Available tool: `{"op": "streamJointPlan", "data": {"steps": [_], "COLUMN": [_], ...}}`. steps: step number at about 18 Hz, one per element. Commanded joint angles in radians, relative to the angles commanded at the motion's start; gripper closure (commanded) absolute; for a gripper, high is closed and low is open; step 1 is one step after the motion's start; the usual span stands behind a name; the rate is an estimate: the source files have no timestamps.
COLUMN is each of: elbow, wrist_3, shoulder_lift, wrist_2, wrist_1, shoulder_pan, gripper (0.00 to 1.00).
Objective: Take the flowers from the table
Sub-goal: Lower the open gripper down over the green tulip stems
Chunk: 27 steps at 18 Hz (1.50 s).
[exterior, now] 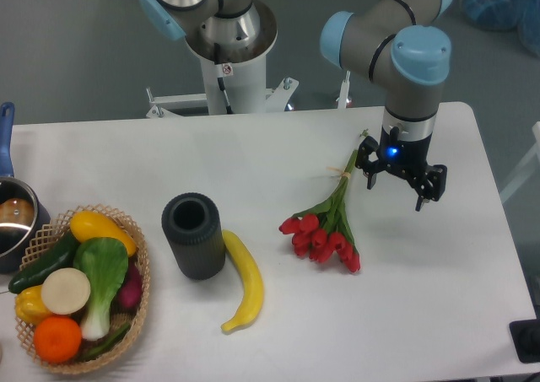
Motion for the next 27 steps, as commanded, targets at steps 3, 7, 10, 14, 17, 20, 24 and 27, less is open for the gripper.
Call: {"op": "streamJointPlan", "data": {"steps": [3,7,10,14,17,20,24,27], "elbow": [-0.002,-0.029,-0.037,-0.061,-0.081,-0.089,-0.086,-0.078], "wrist_3": [-0.009,-0.018,-0.107,-0.179,-0.196,-0.206,-0.198,-0.164], "shoulder_lift": [-0.005,-0.006,-0.009,-0.021,-0.035,-0.038,-0.052,-0.075], "wrist_2": [0.005,0.008,-0.035,-0.071,-0.100,-0.158,-0.150,-0.149], "wrist_1": [0.000,-0.002,0.000,0.008,0.012,0.009,-0.015,-0.069], "shoulder_pan": [-0.005,-0.006,-0.005,-0.008,-0.008,-0.005,-0.002,0.002], "gripper": [0.00,0.00,0.00,0.00,0.00,0.00,0.00,0.00]}}
